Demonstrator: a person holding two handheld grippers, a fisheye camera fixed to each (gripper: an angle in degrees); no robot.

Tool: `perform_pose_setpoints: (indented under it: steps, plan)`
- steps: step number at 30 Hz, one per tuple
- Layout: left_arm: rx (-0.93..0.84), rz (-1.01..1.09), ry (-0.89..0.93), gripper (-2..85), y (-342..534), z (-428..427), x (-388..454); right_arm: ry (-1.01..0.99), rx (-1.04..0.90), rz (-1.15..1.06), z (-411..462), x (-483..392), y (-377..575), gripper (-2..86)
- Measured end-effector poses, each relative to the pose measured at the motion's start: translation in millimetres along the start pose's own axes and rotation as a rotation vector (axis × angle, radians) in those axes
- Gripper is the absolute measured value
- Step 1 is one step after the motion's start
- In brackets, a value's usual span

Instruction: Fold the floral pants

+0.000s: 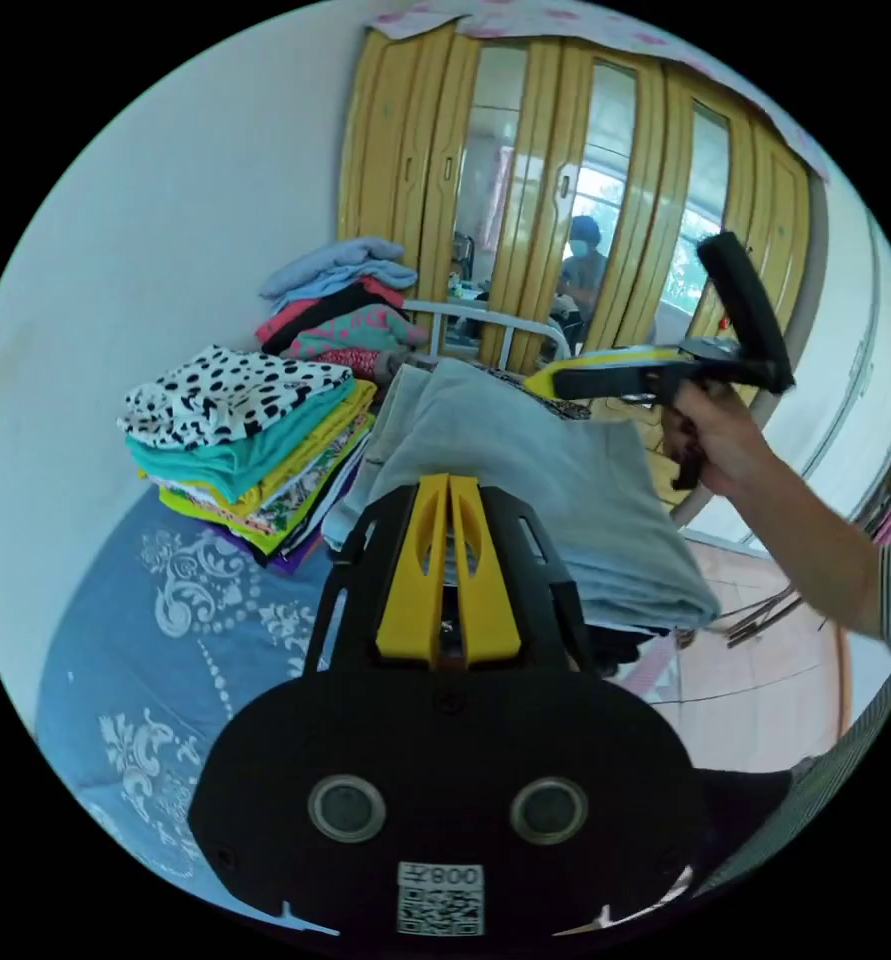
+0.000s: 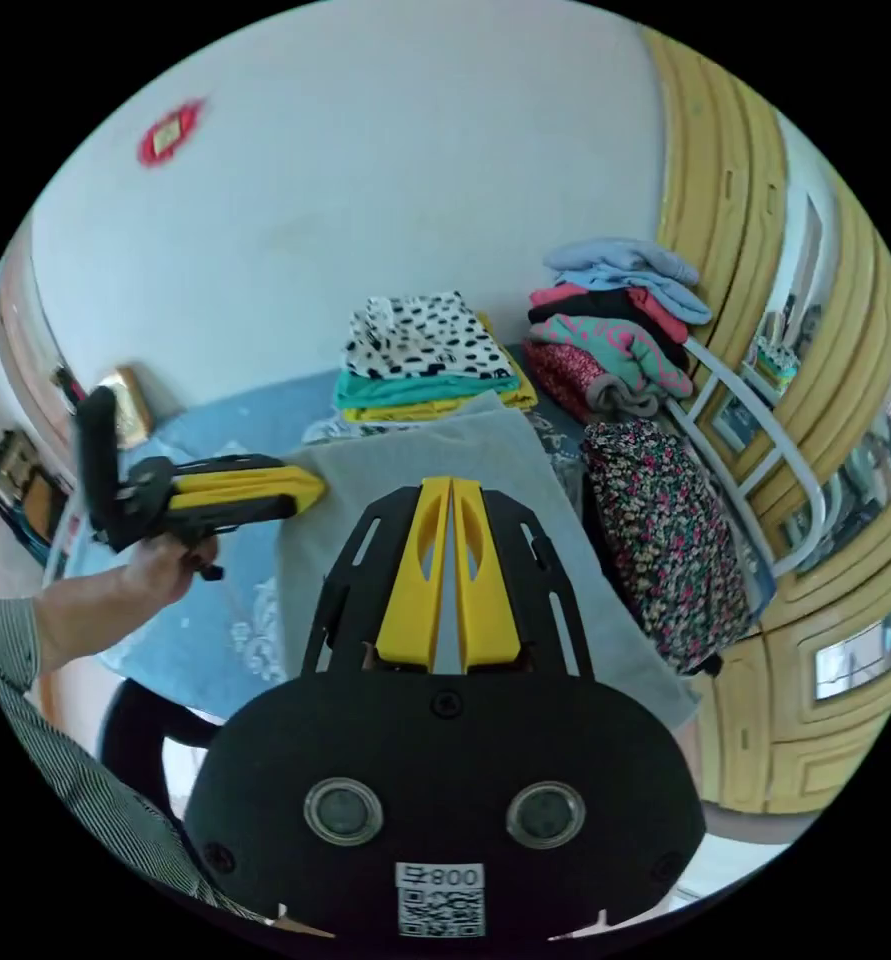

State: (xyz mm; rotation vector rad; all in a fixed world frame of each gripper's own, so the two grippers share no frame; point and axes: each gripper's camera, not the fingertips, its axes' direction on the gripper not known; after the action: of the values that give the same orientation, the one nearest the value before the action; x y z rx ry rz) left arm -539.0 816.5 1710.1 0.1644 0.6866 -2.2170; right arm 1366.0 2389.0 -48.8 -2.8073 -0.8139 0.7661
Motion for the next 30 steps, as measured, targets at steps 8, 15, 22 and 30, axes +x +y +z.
perform_pose_setpoints:
  steps: [8,15,22,30]
  plan:
    - [0.065,-0.084,0.167,0.1,-26.5,45.8,-42.0,0.141,-0.078,-0.104,173.1,-65.2,-48.4,0.1]
    - [-0.051,-0.067,0.152,0.1,-77.3,81.2,-50.4,0.075,-0.159,-0.017,262.8,-56.2,-68.0,0.1]
    - [-0.157,-0.297,0.201,0.1,-110.7,98.4,-73.3,0.121,-0.176,-0.027,342.0,-60.7,-75.3,0.1]
    - [-0.287,-0.171,0.105,0.1,-152.4,101.7,-42.9,-0.08,-0.149,0.086,356.4,9.4,-82.3,0.0]
